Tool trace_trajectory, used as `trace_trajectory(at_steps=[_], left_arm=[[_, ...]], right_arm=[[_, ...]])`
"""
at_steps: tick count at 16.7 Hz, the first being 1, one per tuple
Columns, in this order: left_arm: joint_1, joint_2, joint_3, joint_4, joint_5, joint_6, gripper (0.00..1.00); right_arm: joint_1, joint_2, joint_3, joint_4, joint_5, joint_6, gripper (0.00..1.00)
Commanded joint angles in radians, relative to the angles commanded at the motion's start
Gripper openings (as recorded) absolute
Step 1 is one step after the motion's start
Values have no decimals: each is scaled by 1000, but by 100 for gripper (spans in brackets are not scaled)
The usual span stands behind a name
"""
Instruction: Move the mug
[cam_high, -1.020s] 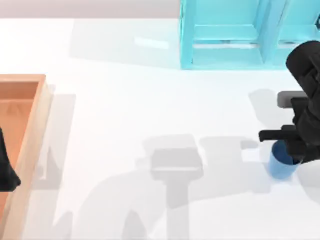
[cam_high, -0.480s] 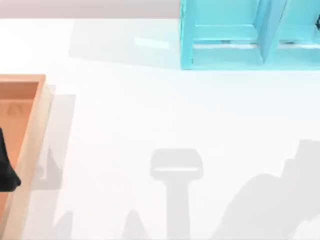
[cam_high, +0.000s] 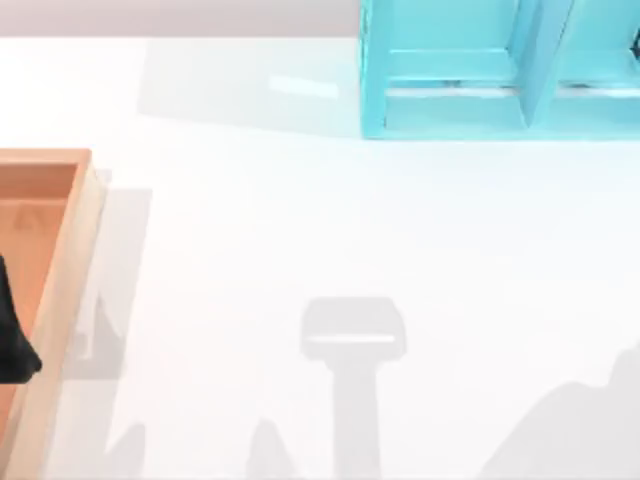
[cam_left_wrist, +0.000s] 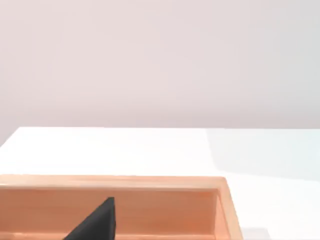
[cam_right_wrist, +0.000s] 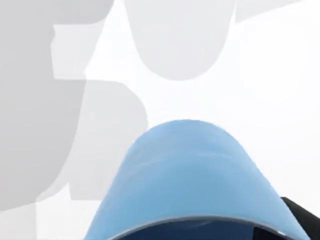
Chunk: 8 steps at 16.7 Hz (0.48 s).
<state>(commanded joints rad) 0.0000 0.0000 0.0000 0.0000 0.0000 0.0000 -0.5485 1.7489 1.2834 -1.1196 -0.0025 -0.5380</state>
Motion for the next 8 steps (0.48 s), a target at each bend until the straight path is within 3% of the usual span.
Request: trace_trajectory(at_steps=[8], left_arm=[[0, 0, 0, 0, 0, 0, 100]], right_arm=[[20, 52, -164, 227, -1, 24, 0]])
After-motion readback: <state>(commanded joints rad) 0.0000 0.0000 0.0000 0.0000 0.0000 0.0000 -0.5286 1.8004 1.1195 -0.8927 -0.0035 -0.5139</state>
